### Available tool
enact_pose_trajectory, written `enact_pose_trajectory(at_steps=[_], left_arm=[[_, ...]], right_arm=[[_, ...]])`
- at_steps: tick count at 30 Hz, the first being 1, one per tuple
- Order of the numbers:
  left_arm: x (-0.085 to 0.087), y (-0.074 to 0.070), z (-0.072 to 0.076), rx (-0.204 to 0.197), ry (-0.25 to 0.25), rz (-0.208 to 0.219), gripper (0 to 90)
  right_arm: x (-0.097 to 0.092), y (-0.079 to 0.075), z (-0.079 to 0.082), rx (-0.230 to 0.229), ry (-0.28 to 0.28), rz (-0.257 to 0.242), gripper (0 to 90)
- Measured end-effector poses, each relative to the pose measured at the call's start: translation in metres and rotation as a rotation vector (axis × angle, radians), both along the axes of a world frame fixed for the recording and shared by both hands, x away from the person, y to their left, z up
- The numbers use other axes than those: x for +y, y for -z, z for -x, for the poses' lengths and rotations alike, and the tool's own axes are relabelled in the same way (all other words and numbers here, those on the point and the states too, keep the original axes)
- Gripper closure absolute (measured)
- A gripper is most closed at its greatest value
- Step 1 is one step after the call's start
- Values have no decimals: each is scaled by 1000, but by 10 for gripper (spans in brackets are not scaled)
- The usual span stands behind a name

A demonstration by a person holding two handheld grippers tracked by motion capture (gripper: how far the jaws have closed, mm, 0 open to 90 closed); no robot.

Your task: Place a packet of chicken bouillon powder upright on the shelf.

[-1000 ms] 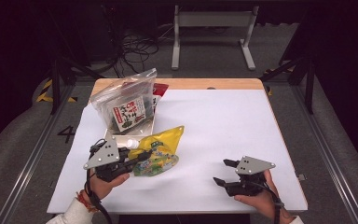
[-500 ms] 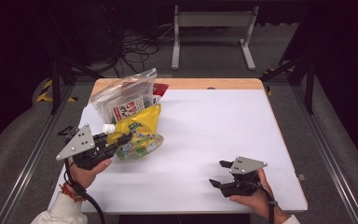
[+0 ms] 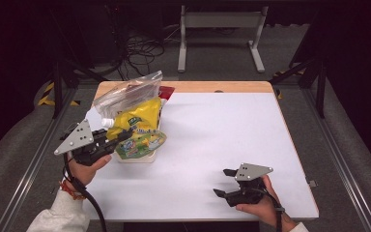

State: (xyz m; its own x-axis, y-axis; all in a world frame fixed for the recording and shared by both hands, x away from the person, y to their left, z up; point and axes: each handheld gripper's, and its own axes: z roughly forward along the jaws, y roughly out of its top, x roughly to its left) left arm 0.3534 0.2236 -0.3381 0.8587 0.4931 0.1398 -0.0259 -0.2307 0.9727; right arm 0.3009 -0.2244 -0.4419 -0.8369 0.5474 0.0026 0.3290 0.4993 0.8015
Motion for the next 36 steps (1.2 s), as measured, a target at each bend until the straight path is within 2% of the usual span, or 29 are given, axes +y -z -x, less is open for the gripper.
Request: enact_pose_trajectory(at_steps=[4, 6, 11, 13, 15, 20, 25, 27, 29, 32, 33, 36], left_arm=[[1, -3, -2, -8, -5, 2, 858], [4, -3, -2, -3, 3, 21, 858], [6, -3, -3, -12, -22, -16, 858], [9, -4, -3, -16, -32, -10, 858], [11, -4, -4, -27, -59, -33, 858], [18, 2, -10, -6, -34, -29, 858], [20, 9, -16, 24, 21, -42, 858], [20, 11, -17, 37, 23, -65, 858], [20, 12, -17, 41, 28, -57, 858], [17, 16, -19, 53, 20, -74, 858], [16, 18, -20, 62, 14, -91, 858], [13, 26, -25, 87, 0, -100, 859]], right_arm=[[0, 0, 0, 5, -3, -2, 251], [0, 1, 0, 9, -3, -2, 251], [1, 2, 0, 14, -7, -3, 251], [1, 3, 0, 15, -8, 1, 251], [2, 3, 0, 17, -11, 1, 251], [3, 4, 0, 23, -16, 2, 250], [4, 5, 0, 29, -18, 4, 248], [4, 5, 0, 31, -19, 4, 248], [4, 5, 0, 31, -20, 5, 248], [4, 5, 0, 30, -22, 6, 247], [4, 5, 0, 31, -22, 6, 247], [4, 4, 1, 29, -23, 6, 247]])
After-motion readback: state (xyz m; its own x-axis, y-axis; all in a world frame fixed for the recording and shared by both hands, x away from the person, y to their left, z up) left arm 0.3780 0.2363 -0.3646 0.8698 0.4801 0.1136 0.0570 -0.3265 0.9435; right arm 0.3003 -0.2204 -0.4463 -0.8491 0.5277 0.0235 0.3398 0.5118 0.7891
